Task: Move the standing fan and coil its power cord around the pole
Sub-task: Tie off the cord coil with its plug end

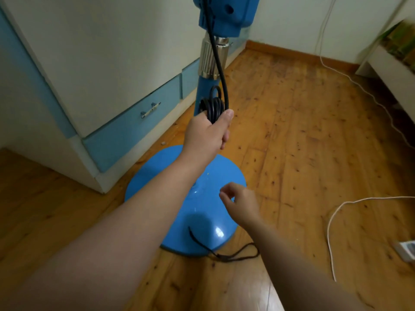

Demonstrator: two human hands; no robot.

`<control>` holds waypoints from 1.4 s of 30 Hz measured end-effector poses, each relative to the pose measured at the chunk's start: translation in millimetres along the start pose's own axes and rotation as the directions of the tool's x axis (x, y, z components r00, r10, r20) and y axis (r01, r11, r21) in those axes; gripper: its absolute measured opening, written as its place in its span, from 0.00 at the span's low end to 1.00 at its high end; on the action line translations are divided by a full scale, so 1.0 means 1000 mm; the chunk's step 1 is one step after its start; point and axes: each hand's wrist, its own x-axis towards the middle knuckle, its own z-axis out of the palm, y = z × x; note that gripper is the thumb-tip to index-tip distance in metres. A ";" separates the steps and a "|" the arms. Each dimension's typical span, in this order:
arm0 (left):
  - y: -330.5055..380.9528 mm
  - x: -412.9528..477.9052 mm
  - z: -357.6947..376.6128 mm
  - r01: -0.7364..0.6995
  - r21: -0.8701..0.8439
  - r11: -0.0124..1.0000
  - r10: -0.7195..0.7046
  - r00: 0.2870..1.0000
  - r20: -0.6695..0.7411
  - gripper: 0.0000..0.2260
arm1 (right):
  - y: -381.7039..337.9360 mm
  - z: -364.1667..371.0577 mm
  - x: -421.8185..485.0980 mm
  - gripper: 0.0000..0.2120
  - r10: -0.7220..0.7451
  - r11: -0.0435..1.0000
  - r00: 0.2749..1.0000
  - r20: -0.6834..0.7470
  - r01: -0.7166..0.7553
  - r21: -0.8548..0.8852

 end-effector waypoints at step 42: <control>-0.001 0.000 -0.019 0.044 -0.042 0.998 -0.043 0.999 0.031 0.14 | -0.061 -0.026 0.021 0.11 0.066 0.849 0.980 0.186 -0.153 0.506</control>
